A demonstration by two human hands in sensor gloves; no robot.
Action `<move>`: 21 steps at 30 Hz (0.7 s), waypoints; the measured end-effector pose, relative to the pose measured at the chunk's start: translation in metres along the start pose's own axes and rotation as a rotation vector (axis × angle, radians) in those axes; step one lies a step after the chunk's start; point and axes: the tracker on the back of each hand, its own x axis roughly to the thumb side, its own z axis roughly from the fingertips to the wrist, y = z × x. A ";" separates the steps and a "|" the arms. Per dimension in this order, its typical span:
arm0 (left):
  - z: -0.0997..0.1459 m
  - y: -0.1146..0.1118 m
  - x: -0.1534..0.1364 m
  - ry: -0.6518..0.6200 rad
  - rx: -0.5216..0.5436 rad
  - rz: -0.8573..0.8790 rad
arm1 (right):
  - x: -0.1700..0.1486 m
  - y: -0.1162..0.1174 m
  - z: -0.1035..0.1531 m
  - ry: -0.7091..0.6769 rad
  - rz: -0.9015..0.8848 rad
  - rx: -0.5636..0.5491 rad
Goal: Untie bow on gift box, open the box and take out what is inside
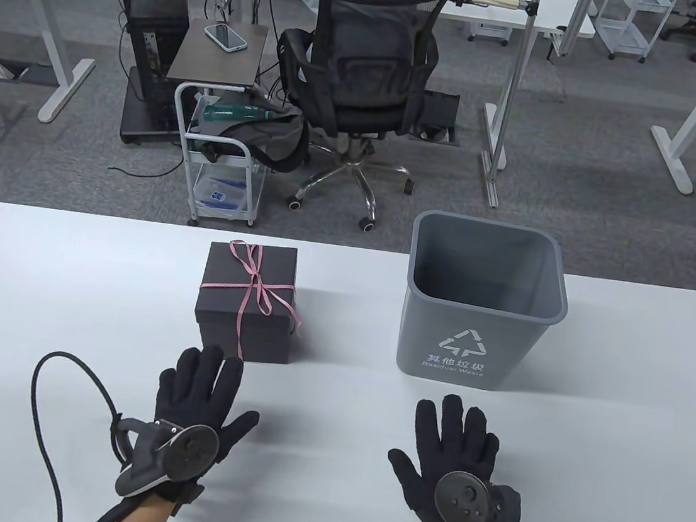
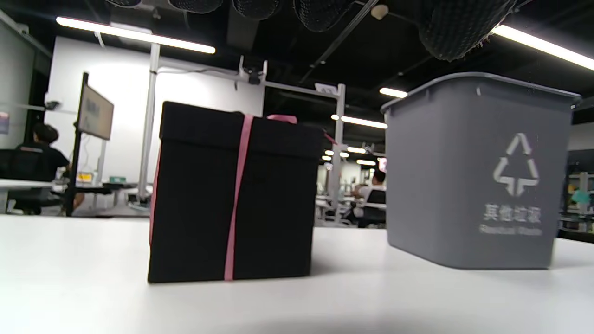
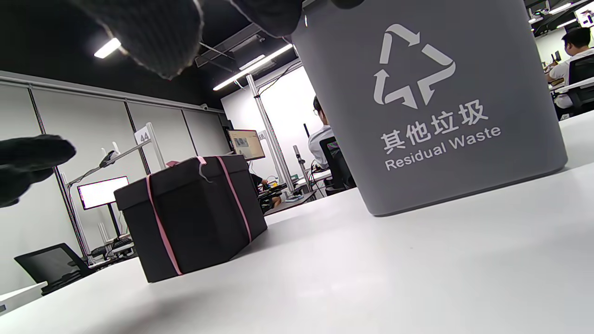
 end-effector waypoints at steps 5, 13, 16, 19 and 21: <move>-0.045 -0.001 -0.019 0.046 -0.036 -0.074 | -0.001 -0.002 0.000 0.003 -0.016 -0.006; -0.109 -0.014 -0.059 0.182 -0.121 -0.015 | -0.001 -0.007 0.002 -0.001 -0.046 -0.028; -0.127 -0.020 -0.072 0.235 -0.146 0.072 | 0.000 -0.008 0.002 -0.011 -0.047 -0.034; -0.141 -0.028 -0.083 0.276 -0.169 0.097 | 0.002 -0.009 0.003 -0.023 -0.045 -0.036; -0.148 -0.033 -0.088 0.309 -0.185 0.139 | 0.003 -0.009 0.003 -0.025 -0.042 -0.037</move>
